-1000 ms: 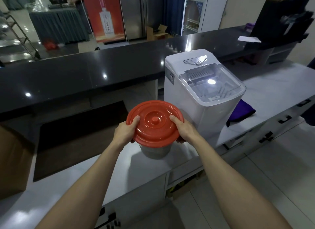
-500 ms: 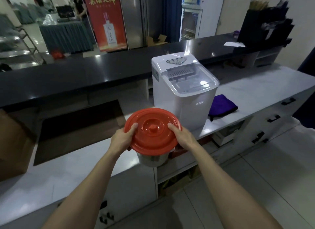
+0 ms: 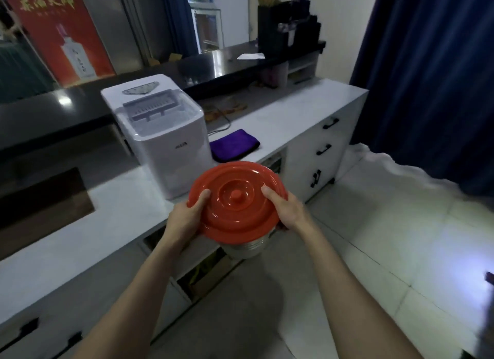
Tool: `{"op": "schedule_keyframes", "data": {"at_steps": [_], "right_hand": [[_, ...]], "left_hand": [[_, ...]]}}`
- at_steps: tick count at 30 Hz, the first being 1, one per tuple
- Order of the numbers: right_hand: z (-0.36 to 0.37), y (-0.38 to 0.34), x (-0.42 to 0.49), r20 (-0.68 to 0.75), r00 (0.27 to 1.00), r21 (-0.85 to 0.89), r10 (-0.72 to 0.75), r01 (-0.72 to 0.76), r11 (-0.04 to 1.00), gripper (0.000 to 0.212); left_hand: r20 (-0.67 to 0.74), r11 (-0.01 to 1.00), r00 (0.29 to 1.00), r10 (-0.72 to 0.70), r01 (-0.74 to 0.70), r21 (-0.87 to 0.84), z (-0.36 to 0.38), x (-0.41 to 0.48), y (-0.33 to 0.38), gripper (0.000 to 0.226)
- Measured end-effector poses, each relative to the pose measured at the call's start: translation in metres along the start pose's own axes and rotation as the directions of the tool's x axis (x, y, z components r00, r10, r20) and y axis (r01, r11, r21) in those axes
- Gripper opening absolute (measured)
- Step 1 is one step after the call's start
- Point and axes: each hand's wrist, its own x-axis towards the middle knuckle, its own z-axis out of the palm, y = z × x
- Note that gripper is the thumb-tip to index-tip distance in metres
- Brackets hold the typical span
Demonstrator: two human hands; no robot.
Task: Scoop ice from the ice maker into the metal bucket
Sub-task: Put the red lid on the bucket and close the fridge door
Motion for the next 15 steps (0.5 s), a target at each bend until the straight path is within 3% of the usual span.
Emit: {"op": "schedule_keyframes", "data": {"at_steps": [2, 6, 8, 10, 15], "right_hand": [[-0.036, 0.015, -0.001, -0.08, 0.997, 0.05, 0.022, -0.018, 0.999, 0.101], [-0.103, 0.026, -0.008, -0.17, 0.985, 0.1, 0.042, -0.025, 0.995, 0.076], [-0.133, 0.031, -0.006, -0.197, 0.977, 0.107, 0.076, -0.055, 0.993, 0.077], [-0.162, 0.04, 0.004, -0.234, 0.966, 0.109, 0.107, -0.084, 0.991, 0.077], [-0.226, 0.044, 0.038, -0.312, 0.941, 0.168, 0.132, -0.083, 0.982, 0.048]], "left_hand": [[0.071, 1.0, 0.997, 0.019, -0.018, -0.008, 0.039, -0.006, 0.02, 0.071], [0.204, 0.997, 0.977, 0.067, -0.059, -0.044, 0.11, -0.004, 0.058, 0.064], [0.256, 0.995, 0.964, 0.077, -0.056, -0.086, 0.141, 0.0, 0.074, 0.057], [0.3, 0.993, 0.947, 0.118, -0.11, -0.044, 0.175, 0.012, 0.088, 0.063], [0.342, 0.984, 0.927, 0.155, -0.174, 0.025, 0.258, 0.057, 0.123, 0.077]]}}
